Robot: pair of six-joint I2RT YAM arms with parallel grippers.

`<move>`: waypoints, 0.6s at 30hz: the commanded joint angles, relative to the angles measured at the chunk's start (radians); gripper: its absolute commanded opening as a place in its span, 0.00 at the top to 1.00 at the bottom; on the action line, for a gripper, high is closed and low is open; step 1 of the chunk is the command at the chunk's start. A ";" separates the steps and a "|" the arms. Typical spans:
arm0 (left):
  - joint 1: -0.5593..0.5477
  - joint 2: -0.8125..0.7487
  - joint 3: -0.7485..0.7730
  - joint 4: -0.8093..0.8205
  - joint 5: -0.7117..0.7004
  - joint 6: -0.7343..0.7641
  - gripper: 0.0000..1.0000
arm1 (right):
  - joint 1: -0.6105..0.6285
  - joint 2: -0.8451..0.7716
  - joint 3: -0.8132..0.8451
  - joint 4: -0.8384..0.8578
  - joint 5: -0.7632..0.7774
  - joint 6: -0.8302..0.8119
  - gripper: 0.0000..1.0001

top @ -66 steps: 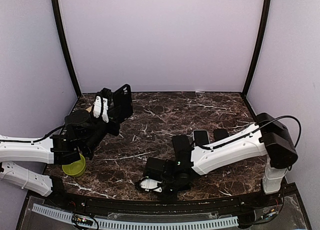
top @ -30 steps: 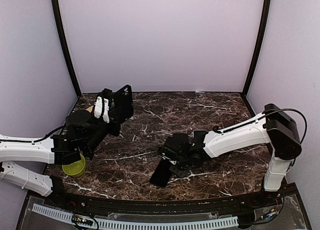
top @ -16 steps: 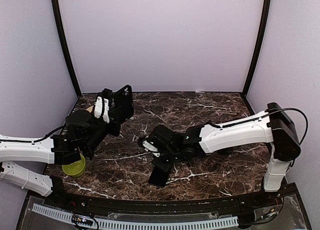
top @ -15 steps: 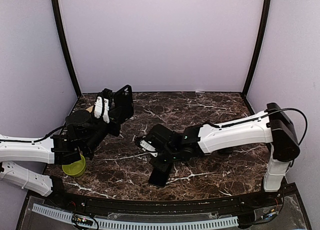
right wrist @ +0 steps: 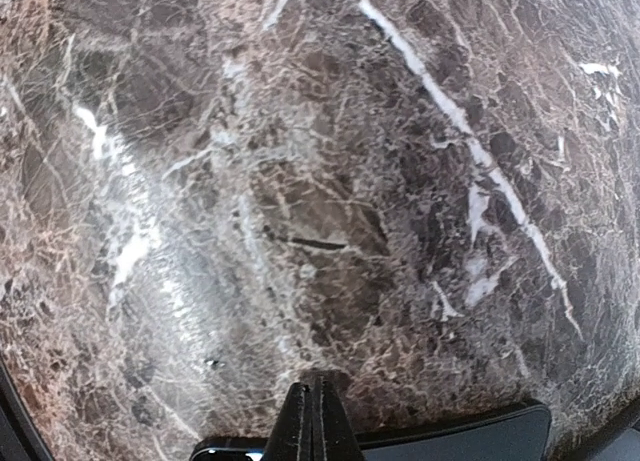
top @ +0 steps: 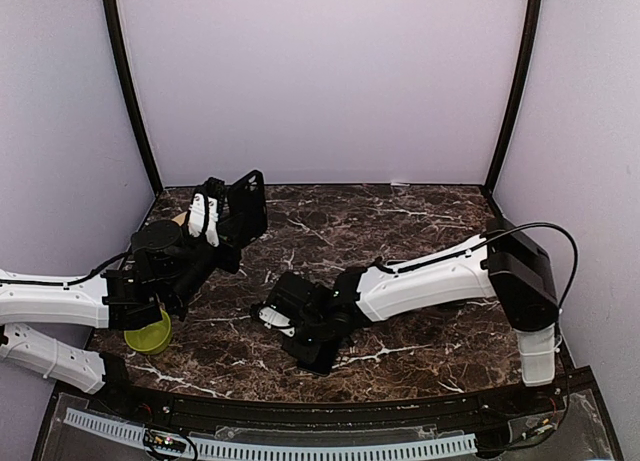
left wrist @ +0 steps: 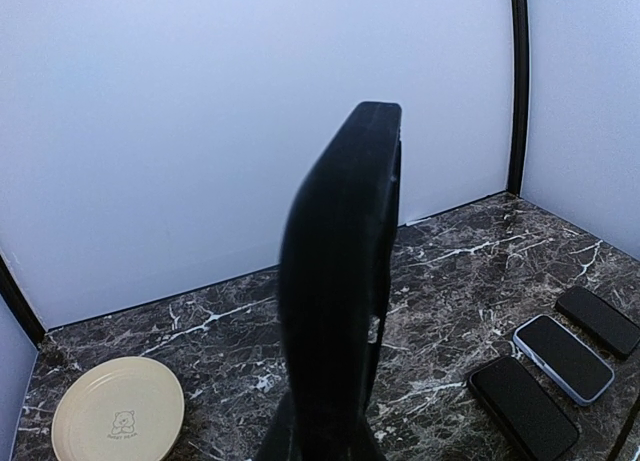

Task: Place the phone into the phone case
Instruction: Pass from the left arm to the right

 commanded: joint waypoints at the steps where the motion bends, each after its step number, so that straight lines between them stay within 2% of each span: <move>1: 0.004 -0.016 0.005 0.009 0.001 0.007 1.00 | 0.018 -0.012 -0.011 -0.034 -0.021 -0.002 1.00; 18: 0.005 0.007 0.006 -0.002 0.026 -0.017 1.00 | 0.039 -0.223 -0.263 -0.191 0.017 0.019 1.00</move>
